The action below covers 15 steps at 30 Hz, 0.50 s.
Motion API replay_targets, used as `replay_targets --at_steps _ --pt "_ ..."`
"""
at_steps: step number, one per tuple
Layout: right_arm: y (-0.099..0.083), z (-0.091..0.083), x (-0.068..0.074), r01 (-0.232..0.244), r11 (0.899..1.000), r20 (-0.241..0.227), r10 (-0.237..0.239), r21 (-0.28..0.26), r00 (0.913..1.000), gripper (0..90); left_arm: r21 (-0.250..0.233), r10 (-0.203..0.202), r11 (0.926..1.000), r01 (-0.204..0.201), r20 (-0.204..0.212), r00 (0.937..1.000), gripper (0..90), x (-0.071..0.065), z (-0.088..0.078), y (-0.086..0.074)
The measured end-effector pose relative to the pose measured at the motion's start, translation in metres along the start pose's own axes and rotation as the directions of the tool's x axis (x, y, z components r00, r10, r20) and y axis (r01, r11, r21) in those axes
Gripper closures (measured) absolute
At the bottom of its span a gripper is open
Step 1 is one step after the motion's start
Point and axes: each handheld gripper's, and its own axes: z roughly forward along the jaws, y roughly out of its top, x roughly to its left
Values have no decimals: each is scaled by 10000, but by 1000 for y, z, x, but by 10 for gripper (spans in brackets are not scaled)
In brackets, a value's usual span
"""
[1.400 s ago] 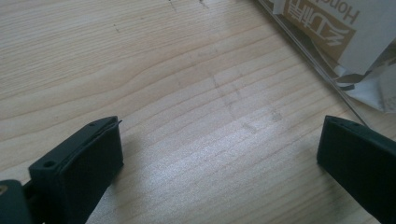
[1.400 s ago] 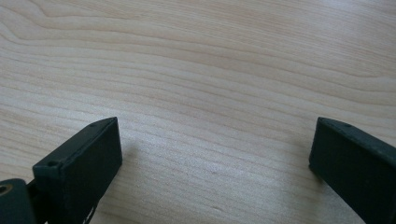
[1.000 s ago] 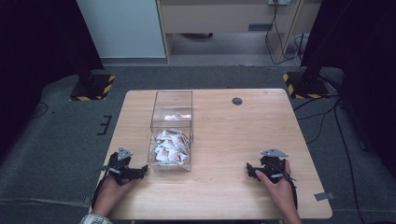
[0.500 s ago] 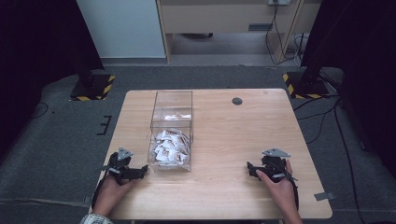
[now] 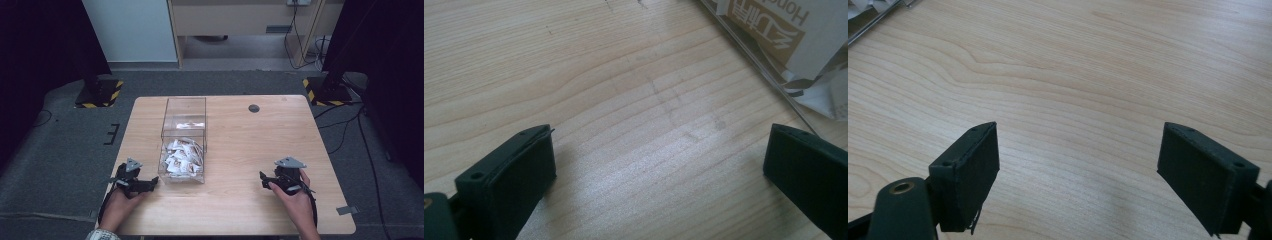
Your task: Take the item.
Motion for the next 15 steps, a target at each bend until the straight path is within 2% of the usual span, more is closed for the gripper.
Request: replay_targets --at_steps 6,15 --pt "3 -5 3 -56 10000 -120 56 22 9999 200 0 2 10000 -2 1 10000 0 0 0 0" --pt "7 -8 14 345 9994 -294 -345 15 9990 238 0 3 10000 -3 -1 10000 0 0 0 0"
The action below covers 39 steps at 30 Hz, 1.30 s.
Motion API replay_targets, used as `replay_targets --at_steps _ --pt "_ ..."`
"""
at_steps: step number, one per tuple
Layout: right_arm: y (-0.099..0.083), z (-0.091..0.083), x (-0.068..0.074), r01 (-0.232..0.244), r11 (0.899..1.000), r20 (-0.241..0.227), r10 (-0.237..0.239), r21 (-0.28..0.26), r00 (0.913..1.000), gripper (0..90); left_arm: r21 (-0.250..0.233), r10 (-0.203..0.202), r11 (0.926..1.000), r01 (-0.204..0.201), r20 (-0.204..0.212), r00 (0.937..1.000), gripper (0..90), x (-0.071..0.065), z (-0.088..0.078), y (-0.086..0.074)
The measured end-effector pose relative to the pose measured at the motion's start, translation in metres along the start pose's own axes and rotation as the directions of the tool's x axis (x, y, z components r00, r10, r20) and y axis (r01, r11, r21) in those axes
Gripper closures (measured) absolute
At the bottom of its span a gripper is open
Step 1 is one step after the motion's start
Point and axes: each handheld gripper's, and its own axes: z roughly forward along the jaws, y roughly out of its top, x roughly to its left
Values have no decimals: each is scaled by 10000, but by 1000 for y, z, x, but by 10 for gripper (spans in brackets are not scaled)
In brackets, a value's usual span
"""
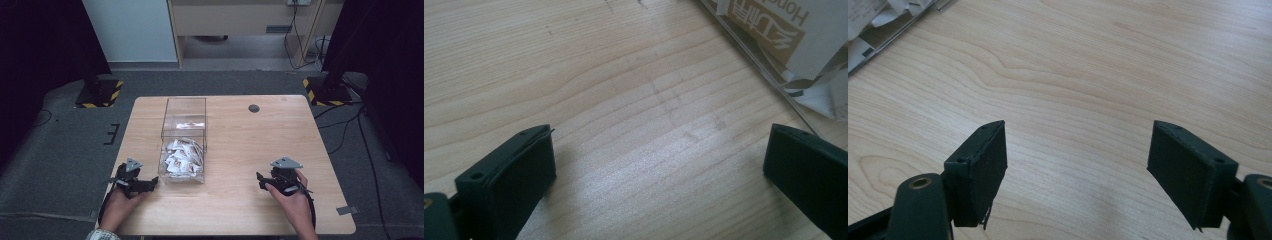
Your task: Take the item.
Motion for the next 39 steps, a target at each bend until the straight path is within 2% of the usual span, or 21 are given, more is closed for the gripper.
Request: replay_targets --at_steps 4,7,16,18,22,26,39 --pt "4 -1 5 132 9999 122 -133 86 9998 234 -3 0 10000 0 2 10000 0 0 0 0" --pt "7 1 10 346 9991 76 -348 228 9994 206 0 1 10000 -1 2 10000 0 0 0 0" --pt "22 3 19 710 9972 -63 -709 214 9975 175 3 0 10000 0 1 10000 0 0 0 0" --pt "27 4 19 602 9979 -176 -598 229 9981 186 0 -2 10000 2 0 10000 0 0 0 0" --pt "38 7 20 742 9969 -69 -740 265 9972 209 2 2 10000 -2 2 10000 0 0 0 0" --pt "50 9 21 590 9981 -305 -585 179 9978 230 1 -2 10000 2 0 10000 0 0 0 0" --pt "74 11 34 776 9970 -922 -767 62 9928 331 1 -2 10000 2 1 10000 0 0 0 0"
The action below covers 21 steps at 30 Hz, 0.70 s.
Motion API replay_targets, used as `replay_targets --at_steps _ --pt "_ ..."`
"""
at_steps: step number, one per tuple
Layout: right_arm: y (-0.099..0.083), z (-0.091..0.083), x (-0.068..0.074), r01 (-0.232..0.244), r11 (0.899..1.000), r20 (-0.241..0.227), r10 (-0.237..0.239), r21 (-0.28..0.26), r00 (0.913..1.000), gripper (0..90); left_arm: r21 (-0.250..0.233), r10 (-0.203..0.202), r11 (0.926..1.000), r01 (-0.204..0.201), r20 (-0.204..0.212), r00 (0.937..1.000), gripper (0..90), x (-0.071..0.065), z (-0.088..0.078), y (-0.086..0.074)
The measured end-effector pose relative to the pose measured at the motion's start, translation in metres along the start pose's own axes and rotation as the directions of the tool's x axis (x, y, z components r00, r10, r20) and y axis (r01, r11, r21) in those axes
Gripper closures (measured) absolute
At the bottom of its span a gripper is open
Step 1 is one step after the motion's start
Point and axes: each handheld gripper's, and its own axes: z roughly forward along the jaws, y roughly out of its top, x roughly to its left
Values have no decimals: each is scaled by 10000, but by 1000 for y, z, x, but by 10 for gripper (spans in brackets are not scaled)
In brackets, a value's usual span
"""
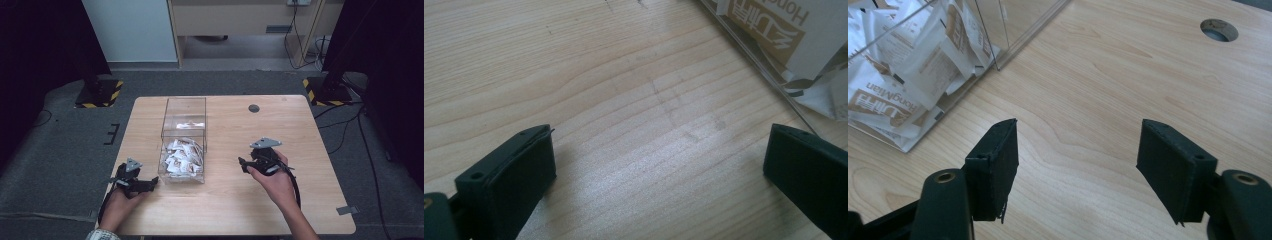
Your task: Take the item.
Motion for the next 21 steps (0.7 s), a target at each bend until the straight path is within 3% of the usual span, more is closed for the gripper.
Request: replay_targets --at_steps 8,21 --pt "15 1 9 310 9995 -387 -313 -74 9988 440 1 5 10000 -5 -1 10000 0 0 0 0" --pt "33 2 23 651 9976 -562 -664 -247 9962 520 0 1 10000 -1 -1 10000 0 0 0 0"
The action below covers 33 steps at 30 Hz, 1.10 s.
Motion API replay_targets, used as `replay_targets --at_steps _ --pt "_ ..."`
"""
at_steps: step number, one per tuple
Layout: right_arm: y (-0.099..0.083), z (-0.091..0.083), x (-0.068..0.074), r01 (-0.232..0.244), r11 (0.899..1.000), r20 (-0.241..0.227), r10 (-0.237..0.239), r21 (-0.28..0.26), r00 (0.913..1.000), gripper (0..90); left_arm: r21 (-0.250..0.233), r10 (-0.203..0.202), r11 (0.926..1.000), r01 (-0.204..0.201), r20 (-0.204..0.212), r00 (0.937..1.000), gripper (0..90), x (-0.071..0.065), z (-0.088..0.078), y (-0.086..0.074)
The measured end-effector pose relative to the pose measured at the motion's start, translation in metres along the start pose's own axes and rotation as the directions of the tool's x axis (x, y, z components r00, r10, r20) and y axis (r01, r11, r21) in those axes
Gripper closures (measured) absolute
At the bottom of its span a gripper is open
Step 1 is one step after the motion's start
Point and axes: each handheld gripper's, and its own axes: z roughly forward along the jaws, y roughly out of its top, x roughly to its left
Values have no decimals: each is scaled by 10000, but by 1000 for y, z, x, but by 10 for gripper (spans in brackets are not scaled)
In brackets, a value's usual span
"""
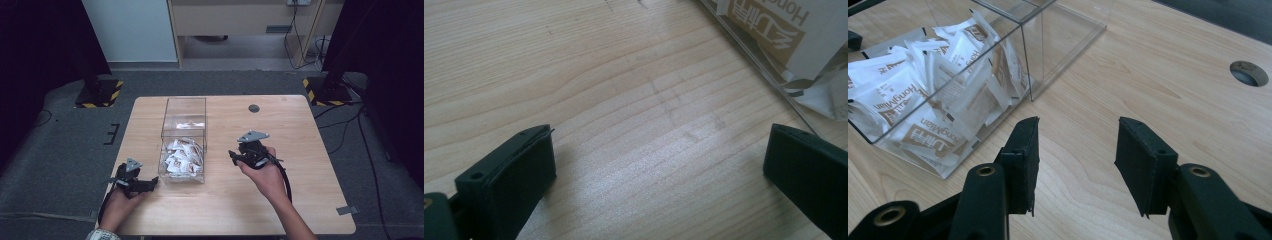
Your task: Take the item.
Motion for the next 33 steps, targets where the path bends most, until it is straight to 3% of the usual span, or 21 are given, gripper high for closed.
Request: replay_targets --at_steps 9,21,33 --pt "22 0 6 329 9993 -231 -333 -151 9992 560 1 2 10000 -2 0 10000 0 0 0 0" --pt "45 5 16 384 9985 -555 -406 -396 9976 617 2 0 10000 0 1 10000 0 0 0 0" --pt "62 14 22 451 9984 -589 -470 -329 9972 632 1 0 10000 0 0 10000 0 0 0 0"
